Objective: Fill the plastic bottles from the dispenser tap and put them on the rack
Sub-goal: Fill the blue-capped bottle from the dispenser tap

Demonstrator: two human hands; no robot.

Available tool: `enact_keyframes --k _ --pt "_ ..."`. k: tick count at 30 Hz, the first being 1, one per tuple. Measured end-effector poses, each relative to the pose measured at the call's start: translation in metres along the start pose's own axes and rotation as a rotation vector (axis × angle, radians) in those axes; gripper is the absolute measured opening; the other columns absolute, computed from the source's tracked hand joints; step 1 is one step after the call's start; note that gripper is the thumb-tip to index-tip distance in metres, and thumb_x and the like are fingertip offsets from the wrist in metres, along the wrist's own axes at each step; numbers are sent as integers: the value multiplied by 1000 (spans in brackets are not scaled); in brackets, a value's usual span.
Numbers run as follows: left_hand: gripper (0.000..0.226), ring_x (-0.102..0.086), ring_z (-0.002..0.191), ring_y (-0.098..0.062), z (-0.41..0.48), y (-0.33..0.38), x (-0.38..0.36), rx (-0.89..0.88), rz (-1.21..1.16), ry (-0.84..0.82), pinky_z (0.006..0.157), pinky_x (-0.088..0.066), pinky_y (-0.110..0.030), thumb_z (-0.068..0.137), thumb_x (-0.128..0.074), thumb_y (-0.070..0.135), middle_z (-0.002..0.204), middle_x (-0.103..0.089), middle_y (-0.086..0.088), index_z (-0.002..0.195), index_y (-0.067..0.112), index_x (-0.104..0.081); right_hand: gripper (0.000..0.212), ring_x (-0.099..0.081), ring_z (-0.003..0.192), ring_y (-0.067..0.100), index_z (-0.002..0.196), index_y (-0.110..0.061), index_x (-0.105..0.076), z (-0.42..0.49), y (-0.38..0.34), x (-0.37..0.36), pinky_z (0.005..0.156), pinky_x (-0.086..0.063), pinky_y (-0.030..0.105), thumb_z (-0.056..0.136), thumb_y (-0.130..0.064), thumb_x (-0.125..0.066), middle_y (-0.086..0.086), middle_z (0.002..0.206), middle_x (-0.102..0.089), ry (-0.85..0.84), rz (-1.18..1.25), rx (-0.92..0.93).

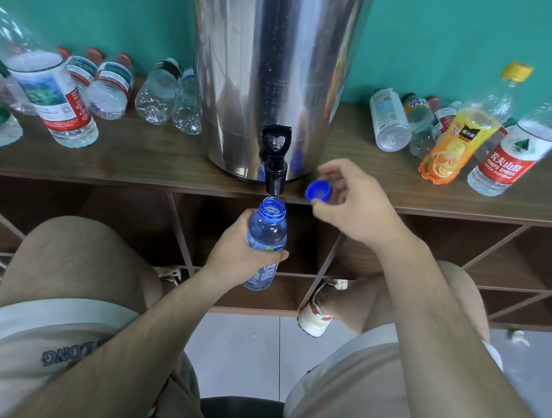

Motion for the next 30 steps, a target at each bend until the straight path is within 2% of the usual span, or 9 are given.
enact_keyframes --k 3,6,10,16,19,21,25,28,30 --pt "70 -69 107 -17 -4 2 -5 -10 34 -21 97 -58 -46 73 -93 20 114 -69 5 129 25 -52 51 -55 74 2 118 -26 -58 -14 -17 -19 70 -49 20 77 -11 -84 -13 100 -65 -210 23 48" --pt "70 -69 104 -19 -11 5 -11 -11 68 -52 96 -58 -49 73 -92 19 112 -70 4 130 24 -53 49 -59 85 3 119 -22 -58 -26 -34 -24 79 -56 24 82 -9 -86 -10 102 -65 -256 117 100" --pt "66 -68 103 -19 -19 14 -17 -50 107 -99 97 -57 -45 74 -91 14 113 -70 2 127 22 -54 37 -64 98 15 121 -14 -70 -38 -47 -20 88 -56 33 87 -11 -83 -5 113 -65 -322 -24 172" --pt "64 -68 97 -15 -28 22 -24 -89 123 -155 91 -59 -37 73 -90 12 106 -68 5 123 27 -53 41 -62 107 12 129 -14 -72 -47 -61 -14 101 -50 28 90 -3 -77 -2 123 -66 -455 -219 271" --pt "60 -70 91 -13 -31 22 -24 -104 129 -192 84 -60 -35 69 -90 15 99 -68 7 114 31 -54 27 -56 95 14 121 -16 -69 -50 -59 -19 87 -48 32 98 -31 -71 -3 108 -61 -482 -399 258" --pt "59 -70 90 -11 -33 24 -25 -129 165 -218 83 -61 -37 67 -88 19 98 -68 8 113 31 -53 37 -52 89 20 104 -15 -61 -54 -59 -23 75 -41 35 103 -52 -52 -3 95 -55 -448 -635 300" --pt "58 -68 92 -7 -38 33 -32 -195 194 -286 87 -60 -38 67 -85 21 99 -67 11 114 32 -53 56 -54 85 31 85 -12 -59 -65 -73 -23 71 -39 41 105 -48 -22 8 83 -60 -278 -933 505" --pt "58 -68 94 -6 -39 31 -35 -183 153 -265 86 -58 -31 70 -87 18 100 -69 10 117 28 -55 60 -49 68 29 61 -9 -46 -57 -66 -24 55 -26 32 101 -46 -22 2 62 -48 -94 -884 171" --pt "58 -68 94 -2 -39 33 -33 -174 128 -248 82 -54 -24 71 -88 15 99 -70 11 117 29 -56 61 -49 65 28 56 -11 -44 -53 -59 -29 54 -26 31 103 -48 -30 2 60 -45 -104 -850 10"
Point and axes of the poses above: each hand's wrist, its own z-axis towards the middle knuckle, its own x-axis out of the back of the hand, y = z × x, the point moved 7 cm from there along z, towards the middle knuckle
